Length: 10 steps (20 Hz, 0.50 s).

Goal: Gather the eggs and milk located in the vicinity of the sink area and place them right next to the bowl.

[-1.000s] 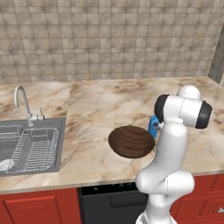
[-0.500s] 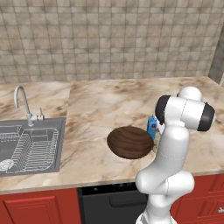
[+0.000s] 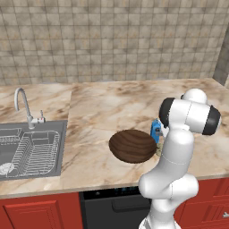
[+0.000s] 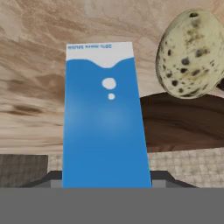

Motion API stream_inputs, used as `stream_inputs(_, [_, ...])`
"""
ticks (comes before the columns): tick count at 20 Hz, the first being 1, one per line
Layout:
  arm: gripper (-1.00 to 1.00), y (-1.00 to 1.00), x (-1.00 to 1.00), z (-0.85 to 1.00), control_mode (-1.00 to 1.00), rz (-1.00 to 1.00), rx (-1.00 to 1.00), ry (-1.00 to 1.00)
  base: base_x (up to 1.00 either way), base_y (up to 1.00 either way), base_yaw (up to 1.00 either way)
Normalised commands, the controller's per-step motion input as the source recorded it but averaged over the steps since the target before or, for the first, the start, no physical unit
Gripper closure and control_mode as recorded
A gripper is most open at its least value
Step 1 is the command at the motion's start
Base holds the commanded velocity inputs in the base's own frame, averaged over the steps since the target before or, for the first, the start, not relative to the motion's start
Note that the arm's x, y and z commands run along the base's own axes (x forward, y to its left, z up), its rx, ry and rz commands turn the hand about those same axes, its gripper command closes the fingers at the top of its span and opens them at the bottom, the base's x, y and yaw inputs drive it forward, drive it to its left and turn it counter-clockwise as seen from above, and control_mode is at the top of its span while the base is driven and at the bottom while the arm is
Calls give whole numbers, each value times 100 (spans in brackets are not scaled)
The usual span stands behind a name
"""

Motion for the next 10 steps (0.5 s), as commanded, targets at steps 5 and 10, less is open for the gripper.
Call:
stream_inputs(5, [-100, -10, -17, 11, -100, 0, 0, 0, 0, 0, 0])
stream_inputs(10, [-100, -10, 0, 35, -100, 0, 0, 0, 0, 0, 0])
